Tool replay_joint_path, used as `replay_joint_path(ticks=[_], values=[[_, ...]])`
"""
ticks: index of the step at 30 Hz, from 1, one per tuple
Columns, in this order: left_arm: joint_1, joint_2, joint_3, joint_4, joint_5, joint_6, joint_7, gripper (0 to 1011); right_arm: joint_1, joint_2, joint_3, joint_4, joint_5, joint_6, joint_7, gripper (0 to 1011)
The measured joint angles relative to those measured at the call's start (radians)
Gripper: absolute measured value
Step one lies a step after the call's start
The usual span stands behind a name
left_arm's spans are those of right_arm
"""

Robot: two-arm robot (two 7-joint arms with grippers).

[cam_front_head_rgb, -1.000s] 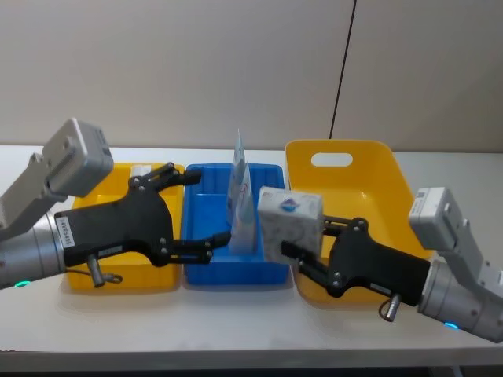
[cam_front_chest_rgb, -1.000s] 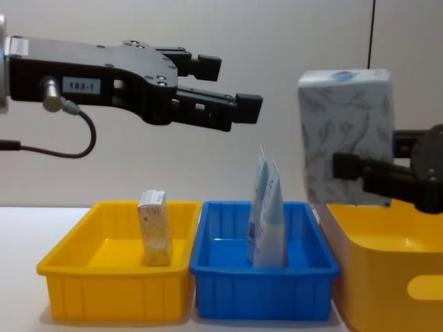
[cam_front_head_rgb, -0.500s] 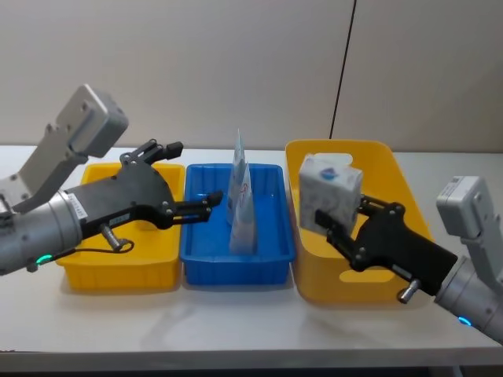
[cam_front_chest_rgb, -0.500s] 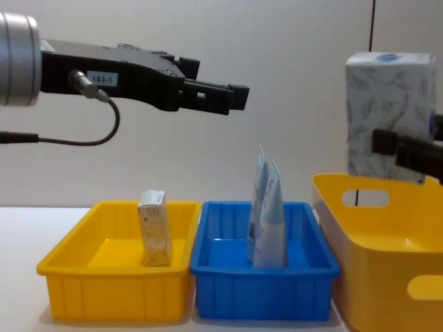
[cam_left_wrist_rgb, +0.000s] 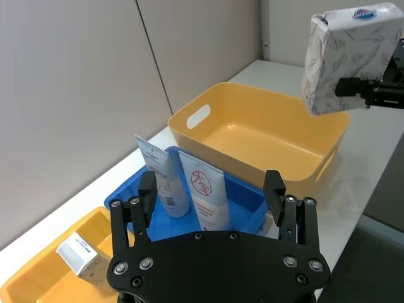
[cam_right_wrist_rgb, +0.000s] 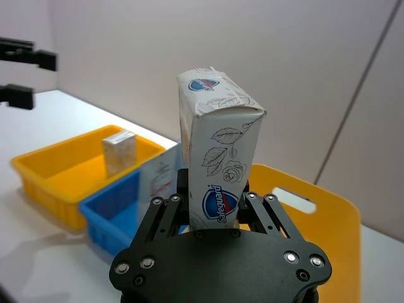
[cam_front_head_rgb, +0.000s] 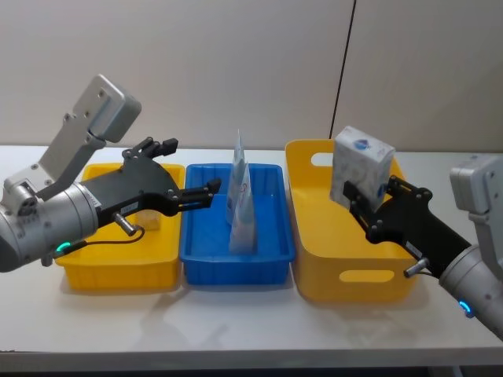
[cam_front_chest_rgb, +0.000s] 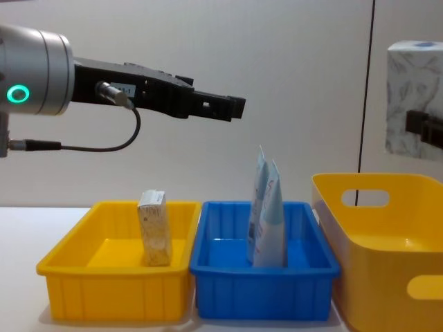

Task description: Bimanual collaborative sorting of washing and personal care products

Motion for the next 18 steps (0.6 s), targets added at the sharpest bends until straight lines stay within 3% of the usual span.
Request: replay_joint_path(ticks=[11,18], values=[[-0.010,-0.019,0.005,0.016,0.003,0.026,0.027,1001,0.024,-0.087,0.016,-0.008,-0.020,0.143,-0.154,356],[-0.013,-0.025,0.006,0.020,0.004,0.033,0.034,1001,0.047,-0.133,0.017,0.012,-0.022,0.217,-0.213,356]])
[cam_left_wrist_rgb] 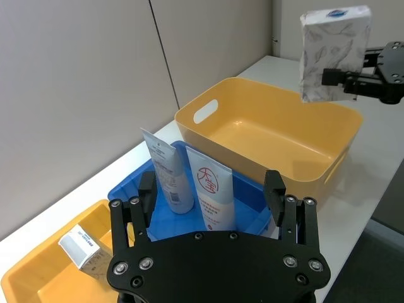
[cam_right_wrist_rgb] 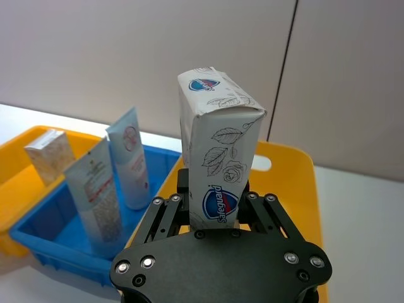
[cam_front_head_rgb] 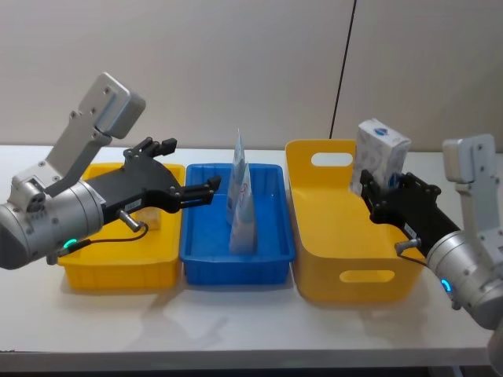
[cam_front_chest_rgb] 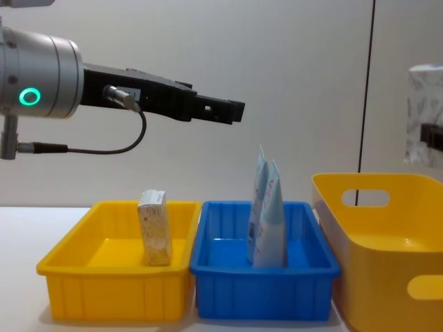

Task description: Bimanual collaborative sorting of washing and personal care products

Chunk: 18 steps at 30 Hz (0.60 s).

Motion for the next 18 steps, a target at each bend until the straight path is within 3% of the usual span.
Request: replay_joint_path(ticks=[10,18], values=[[-0.002,-0.004,0.001,0.003,0.001,0.005,0.005,1002,0.042,-0.055,-0.009,0.065,-0.009,0.076,-0.050,356],[-0.003,-0.005,0.002,0.004,0.001,0.008,0.008,1001,0.080,-0.074,-0.022,0.121,-0.025,0.096,-0.056,356]])
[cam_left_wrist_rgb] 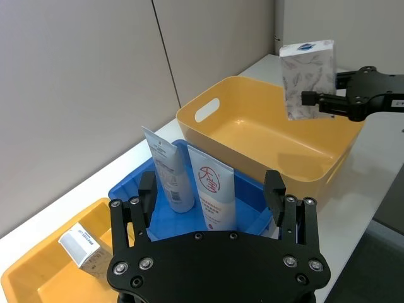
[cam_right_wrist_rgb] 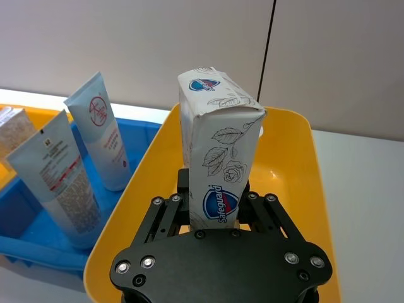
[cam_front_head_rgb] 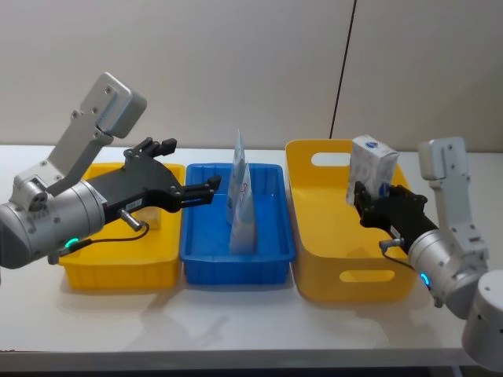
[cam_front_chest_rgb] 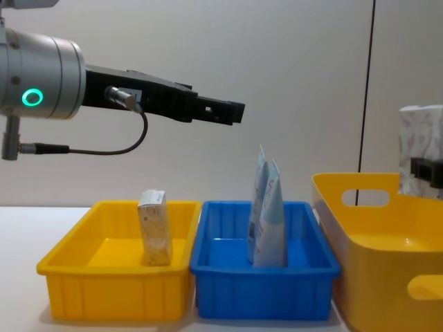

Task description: Bimanual collaborative sorting of washing and personal care products

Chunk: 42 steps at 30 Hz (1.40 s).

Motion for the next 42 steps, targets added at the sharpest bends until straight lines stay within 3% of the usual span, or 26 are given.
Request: replay_joint_path(ticks=[17,31,38,42], values=[[-0.001,-0.001,0.000,0.001,0.000,0.002,0.002,1002,0.056,-0.022,-0.024,0.081,-0.028,0.001,0.005,367],[-0.001,-0.002,0.000,0.001,0.000,0.002,0.002,1001,0.068,-0.026,-0.029,0.098,-0.034,0.001,0.007,845],[-0.001,-0.002,0.000,0.001,0.000,0.002,0.002,1001,0.070,-0.027,-0.029,0.101,-0.035,0.001,0.008,990],[-0.001,-0.002,0.000,0.001,0.000,0.002,0.002,1001,0.071,-0.028,-0.029,0.102,-0.036,0.001,0.009,1003]])
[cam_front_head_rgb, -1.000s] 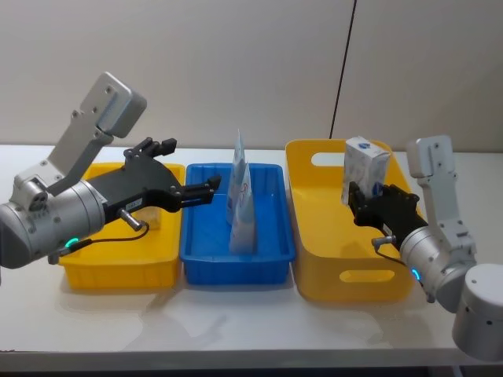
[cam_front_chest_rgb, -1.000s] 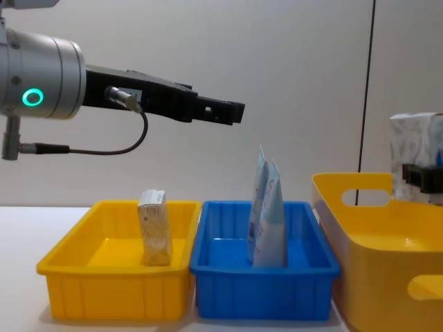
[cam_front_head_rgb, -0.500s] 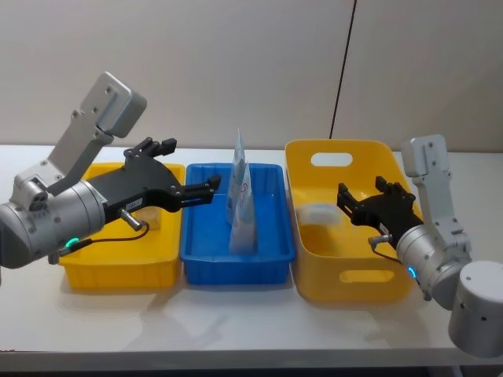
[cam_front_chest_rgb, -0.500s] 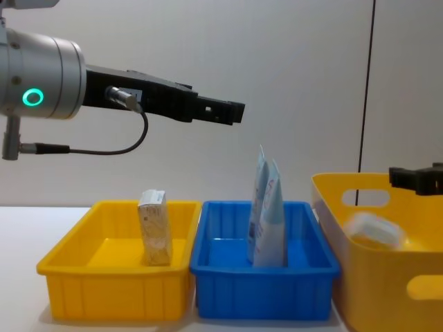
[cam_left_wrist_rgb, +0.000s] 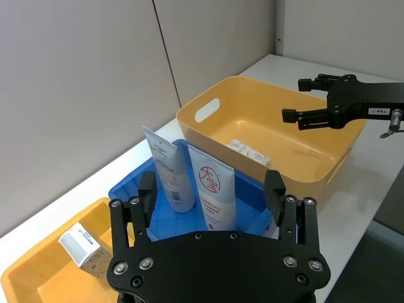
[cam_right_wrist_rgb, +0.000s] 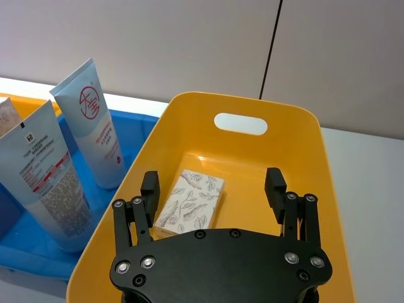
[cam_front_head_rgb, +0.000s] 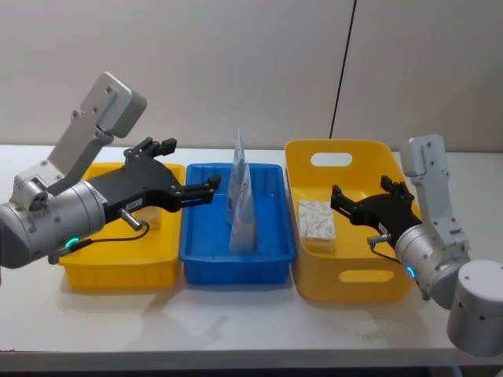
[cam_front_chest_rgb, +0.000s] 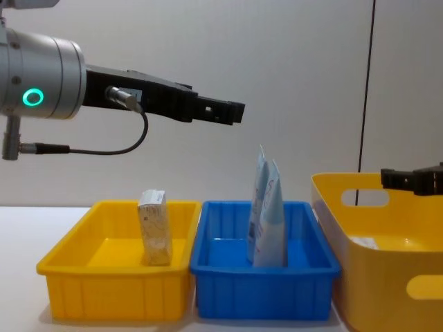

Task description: Bimanual collaborative sorting of washing and personal care products

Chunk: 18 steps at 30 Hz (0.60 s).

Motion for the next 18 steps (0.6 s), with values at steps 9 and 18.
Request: replay_joint_path(ticks=[9,18], values=[[0.000,0.000,0.000,0.000,0.000,0.000,0.000,1001,-0.012,-0.014,-0.008,-0.034,0.007,0.015,0.013,1004],[0.000,0.000,0.000,0.000,0.000,0.000,0.000,1001,-0.029,-0.033,-0.041,-0.100,0.022,0.049,0.045,1003]])
